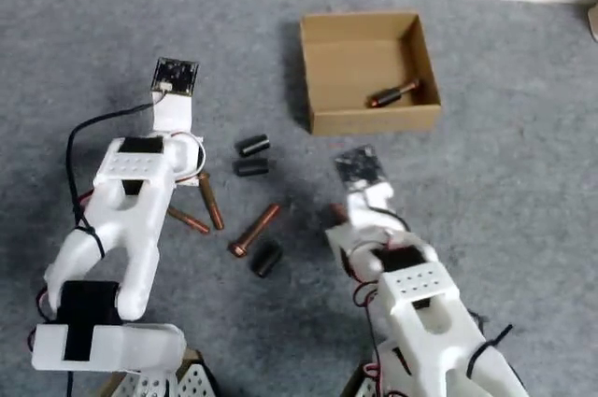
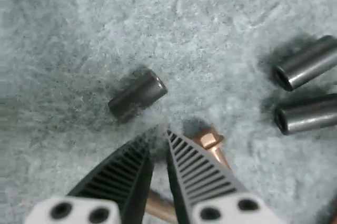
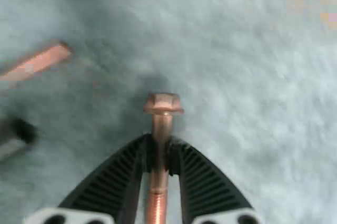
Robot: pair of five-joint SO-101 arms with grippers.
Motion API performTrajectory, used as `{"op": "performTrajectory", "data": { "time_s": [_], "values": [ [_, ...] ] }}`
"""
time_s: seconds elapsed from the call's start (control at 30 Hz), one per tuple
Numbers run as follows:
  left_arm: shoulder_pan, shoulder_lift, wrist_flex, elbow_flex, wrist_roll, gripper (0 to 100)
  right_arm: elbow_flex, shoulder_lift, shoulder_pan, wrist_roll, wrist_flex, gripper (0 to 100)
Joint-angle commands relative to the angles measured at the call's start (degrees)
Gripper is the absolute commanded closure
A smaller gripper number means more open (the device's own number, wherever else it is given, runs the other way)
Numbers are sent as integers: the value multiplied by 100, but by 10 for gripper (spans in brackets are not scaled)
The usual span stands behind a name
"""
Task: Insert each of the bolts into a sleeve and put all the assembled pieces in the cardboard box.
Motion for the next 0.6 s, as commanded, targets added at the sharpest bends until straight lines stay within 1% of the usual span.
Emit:
{"op": "performTrajectory", "data": {
  "time_s": [0.0, 0.1, 0.17, 0.27, 0.33, 0.43, 0.5, 0.57],
  "values": [
    [-66, -57, -132, -4, 44, 989, -778, 13, -936, 26, -127, 993],
    [-207, -57, -141, -22, 53, 989, -1578, 593, -1657, 18, -110, 991],
    [-330, -57, -158, -22, 62, 989, -2141, 1376, -1868, 18, -66, 949],
    [-391, -57, -158, -22, 211, 989, -2993, 2782, -1912, 18, 400, 797],
    [-400, -57, -158, -22, 255, 989, -3538, 3371, -1886, 35, 910, 692],
    [-391, -57, -158, -22, 255, 989, -4127, 3459, -1710, 26, 1525, 586],
    [-374, -57, -158, -22, 255, 989, -4154, 3187, -1569, 18, 1789, 570],
    [-365, -57, -158, -22, 255, 989, -3996, 2809, -1525, 18, 1798, 570]
  ]
}}
